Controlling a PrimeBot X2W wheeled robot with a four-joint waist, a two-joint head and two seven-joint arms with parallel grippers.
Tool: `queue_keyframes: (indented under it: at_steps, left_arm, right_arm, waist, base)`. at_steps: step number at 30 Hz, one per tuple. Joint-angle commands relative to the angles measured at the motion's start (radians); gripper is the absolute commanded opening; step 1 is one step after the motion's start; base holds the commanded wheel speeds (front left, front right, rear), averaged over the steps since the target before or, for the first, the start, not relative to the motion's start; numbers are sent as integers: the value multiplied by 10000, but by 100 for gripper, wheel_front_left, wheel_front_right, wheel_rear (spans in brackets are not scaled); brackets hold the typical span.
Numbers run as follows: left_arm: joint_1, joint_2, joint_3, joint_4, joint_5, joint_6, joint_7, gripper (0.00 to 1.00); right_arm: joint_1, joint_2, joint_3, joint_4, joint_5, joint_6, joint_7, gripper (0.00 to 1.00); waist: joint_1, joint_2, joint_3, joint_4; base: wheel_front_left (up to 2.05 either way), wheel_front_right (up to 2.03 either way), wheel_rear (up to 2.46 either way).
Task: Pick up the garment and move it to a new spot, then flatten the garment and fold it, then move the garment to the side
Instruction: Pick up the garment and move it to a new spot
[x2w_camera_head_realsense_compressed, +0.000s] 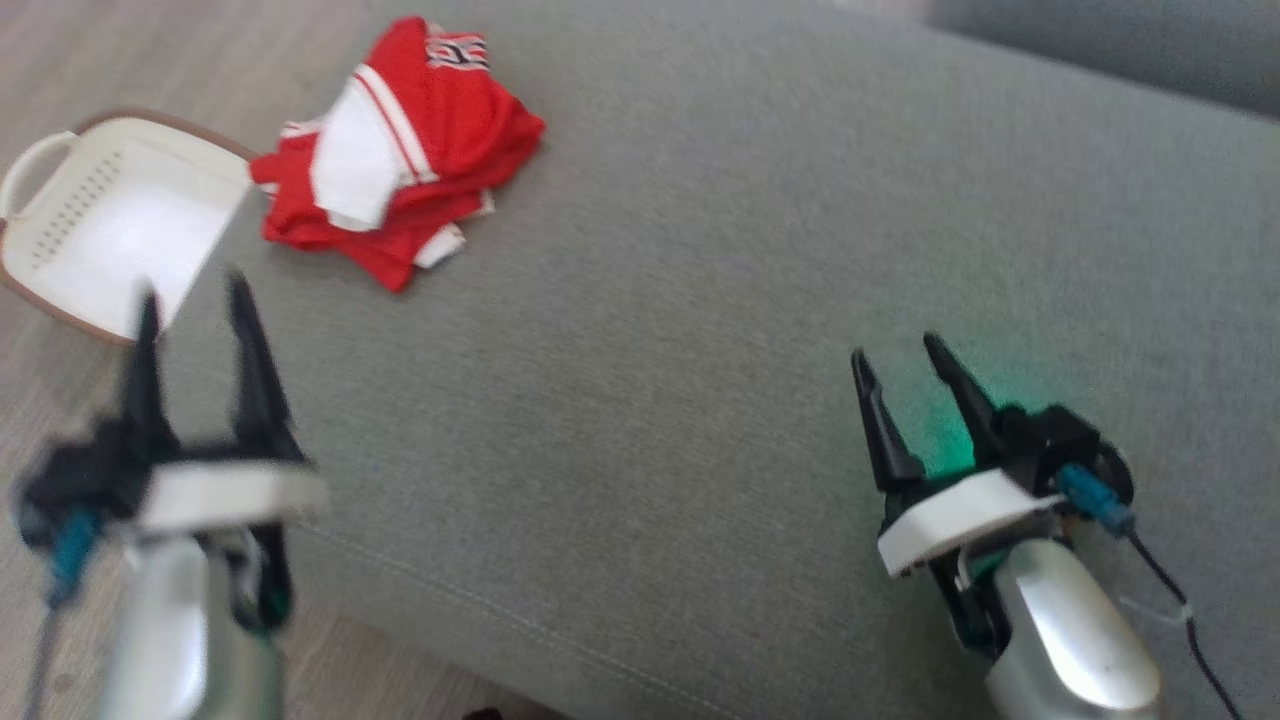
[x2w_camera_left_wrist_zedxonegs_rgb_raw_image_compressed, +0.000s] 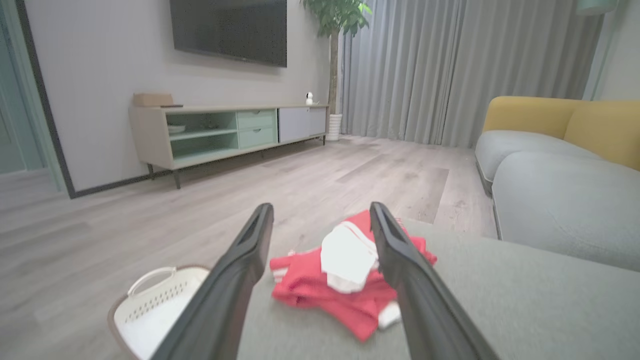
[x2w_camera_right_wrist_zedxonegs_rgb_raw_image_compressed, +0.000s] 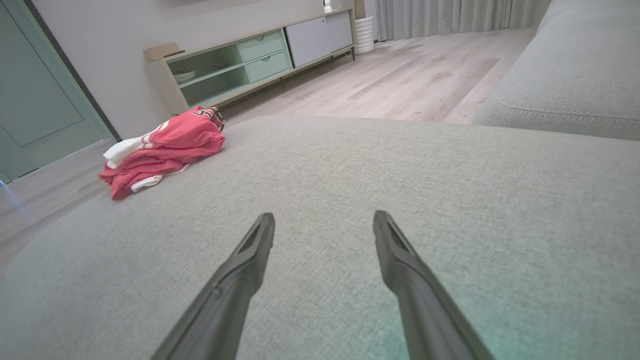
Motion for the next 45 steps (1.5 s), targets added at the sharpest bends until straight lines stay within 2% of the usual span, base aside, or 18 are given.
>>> queue_keyframes:
  at_steps: [1, 4, 8, 13, 18, 24, 29, 30, 31, 32, 37, 45]
  left_arm:
    - [-932, 561, 575, -94, 63, -131, -51, 100]
    - [-1970, 1088, 617, 581, 146, -290, -51, 100]
    - [-2948, 1435, 563, 1302, -29, -387, -51, 100]
    - [-4204, 2046, 340, 3229, -441, -453, 16, 100]
    - [-5216, 2704, 215, 5158, -962, -468, 516, 100]
    - [-5862, 3165, 174, 7044, -1327, -471, 1059, 100]
    - [-6184, 3193, 114, 8343, -1489, -471, 1708, 100]
    - [-6234, 3176, 78, 8526, -1500, -472, 1791, 79]
    - [-6278, 3144, 31, 8639, -1498, -472, 1804, 4]
    - [-6309, 3135, 17, 8729, -1513, -472, 1763, 0]
    - [-6517, 3240, -374, 8721, -1335, -472, 1293, 0]
    - [-6965, 3136, -1725, 7406, -1347, -473, 253, 0]
  right_arm:
    - [-444, 5, 263, -504, -189, -7, -109, 100]
    - [-727, 5, 333, -824, -378, -7, -109, 100]
    - [-946, -1, 371, -1111, -571, -7, -109, 100]
    - [-1260, -91, 391, -1571, -689, -7, -109, 100]
    - [-1486, -234, 428, -1949, -685, -7, -109, 100]
    - [-1543, -374, 465, -2277, -734, -7, -109, 100]
    - [-1585, -348, 389, -2389, -703, -7, -109, 100]
    - [-1596, -341, 372, -2399, -697, -7, -109, 100]
    - [-1602, -334, 348, -2400, -690, -7, -109, 100]
    - [-1602, -323, 324, -2389, -677, -7, -109, 100]
    - [-1596, -236, 215, -2243, -566, -7, -109, 100]
    - [-1478, -39, 438, -1994, -171, -7, -109, 100]
  waist:
    - [-1, 0, 726, -534]
    - [-1, 0, 1230, -934]
    - [-1, 0, 1685, -1309]
    - [-1, 0, 2370, -1920]
    - [-1, 0, 2983, -2467]
    - [-1, 0, 3405, -2885]
    - [-1, 0, 3557, -3079]
    - [-1, 0, 3566, -3098]
    - [-1, 0, 3556, -3112]
    - [-1, 0, 3525, -3127]
    - [-1, 0, 3206, -3202]
    - [-1, 0, 2342, -3816]
  base:
    - [0, 0, 0]
    - [0, 0, 0]
    - [0, 0, 0]
    - [0, 0, 0]
    - [0, 0, 0]
    - [0, 0, 0]
    - [0, 0, 0]
    - [0, 0, 0]
    - [0, 0, 0]
    - [0, 0, 0]
    - [0, 0, 0]
    - [0, 0, 0]
